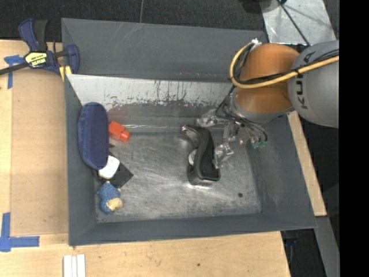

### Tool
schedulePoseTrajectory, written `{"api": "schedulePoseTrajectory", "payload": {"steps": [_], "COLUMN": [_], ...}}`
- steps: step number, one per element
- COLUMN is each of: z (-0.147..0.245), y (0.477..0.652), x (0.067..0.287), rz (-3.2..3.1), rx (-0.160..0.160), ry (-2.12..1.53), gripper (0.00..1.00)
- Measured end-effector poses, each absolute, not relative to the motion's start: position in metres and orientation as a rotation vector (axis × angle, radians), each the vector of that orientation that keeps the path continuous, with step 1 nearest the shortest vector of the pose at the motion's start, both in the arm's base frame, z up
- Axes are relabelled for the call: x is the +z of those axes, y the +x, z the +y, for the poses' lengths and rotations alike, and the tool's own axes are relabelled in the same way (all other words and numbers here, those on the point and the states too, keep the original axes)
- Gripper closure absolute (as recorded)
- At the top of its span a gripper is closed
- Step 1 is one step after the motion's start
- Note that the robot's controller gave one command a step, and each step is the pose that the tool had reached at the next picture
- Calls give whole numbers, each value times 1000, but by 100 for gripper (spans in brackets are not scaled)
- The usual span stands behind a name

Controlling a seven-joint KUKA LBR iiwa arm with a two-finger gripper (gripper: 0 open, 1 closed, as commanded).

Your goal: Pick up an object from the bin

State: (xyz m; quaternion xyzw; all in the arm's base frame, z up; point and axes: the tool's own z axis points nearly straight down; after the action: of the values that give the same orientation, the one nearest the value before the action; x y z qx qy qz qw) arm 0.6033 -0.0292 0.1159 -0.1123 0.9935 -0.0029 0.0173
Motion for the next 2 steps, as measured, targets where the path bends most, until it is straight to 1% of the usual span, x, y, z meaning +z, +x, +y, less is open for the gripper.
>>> {"api": "schedulePoseTrajectory", "payload": {"steps": [1, 2], "z": [-32, -27], "y": [606, 608], "x": [113, 111], "rz": [3050, 3056], "rx": [-14, -9], "ry": [-608, -579], "gripper": [0, 0]}}
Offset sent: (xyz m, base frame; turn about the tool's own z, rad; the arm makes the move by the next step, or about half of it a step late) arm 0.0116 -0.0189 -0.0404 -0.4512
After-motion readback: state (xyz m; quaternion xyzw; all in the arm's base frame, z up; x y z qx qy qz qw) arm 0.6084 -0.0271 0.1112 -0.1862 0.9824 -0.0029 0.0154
